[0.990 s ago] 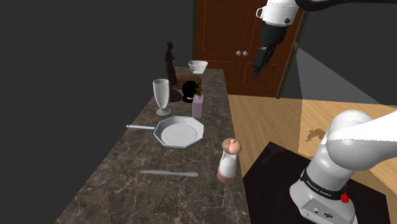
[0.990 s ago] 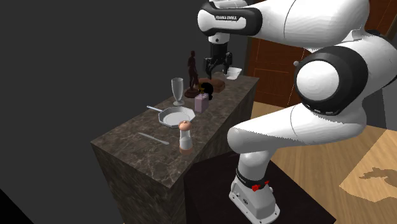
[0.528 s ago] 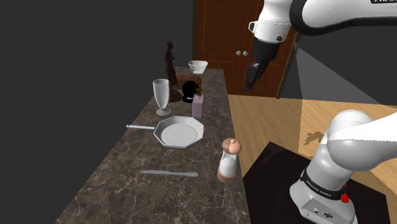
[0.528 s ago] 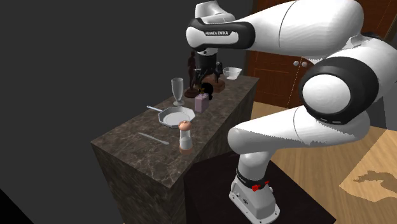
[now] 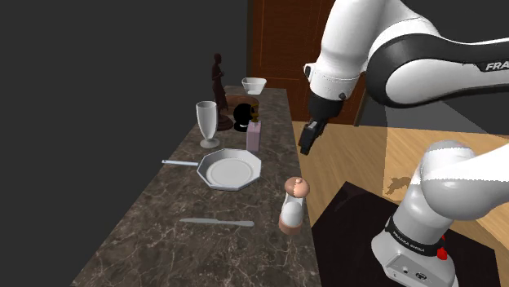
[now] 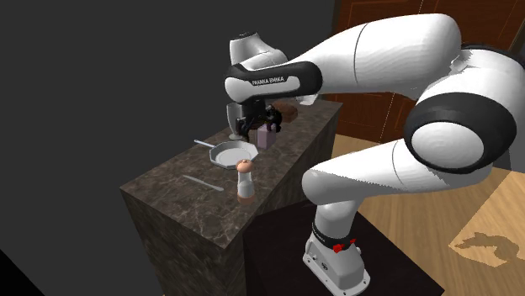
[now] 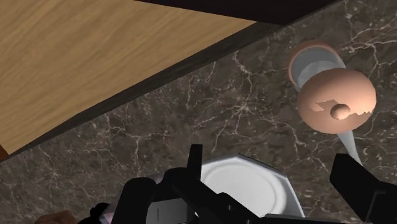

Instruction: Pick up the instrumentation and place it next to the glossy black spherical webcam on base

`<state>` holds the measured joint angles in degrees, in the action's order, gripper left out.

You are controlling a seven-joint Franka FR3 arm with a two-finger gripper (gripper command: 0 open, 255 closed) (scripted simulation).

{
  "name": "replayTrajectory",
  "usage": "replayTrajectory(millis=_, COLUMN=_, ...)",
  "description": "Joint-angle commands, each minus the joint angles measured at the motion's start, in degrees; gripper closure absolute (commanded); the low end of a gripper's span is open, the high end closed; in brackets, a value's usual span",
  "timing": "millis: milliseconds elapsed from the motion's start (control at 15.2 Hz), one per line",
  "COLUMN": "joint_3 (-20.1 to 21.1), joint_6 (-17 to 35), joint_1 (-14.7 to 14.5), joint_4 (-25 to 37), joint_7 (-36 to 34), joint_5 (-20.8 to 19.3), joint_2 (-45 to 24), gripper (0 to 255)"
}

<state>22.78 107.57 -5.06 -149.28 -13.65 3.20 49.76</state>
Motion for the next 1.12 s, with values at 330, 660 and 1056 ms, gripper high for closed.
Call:
replayTrajectory(millis=330, joint_3=12.71, joint_6=8.46, joint_1=-0.89, joint_4=-1.95, joint_7=-11.17, joint_5=2.67, joint_2=-6.94, gripper=0)
replayTrajectory(millis=660, joint_3=15.07, joint_6=13.11, joint_1=-0.09, joint_4=-4.21, joint_7=-12.78, joint_5=2.68, joint_2=-9.4, gripper=0)
replayTrajectory(millis=1056, joint_3=15.84, joint_6=16.47, joint_1=0.63, joint_4=-6.08, joint_7=-13.08, joint_5=2.47, joint_2=-10.88, gripper=0)
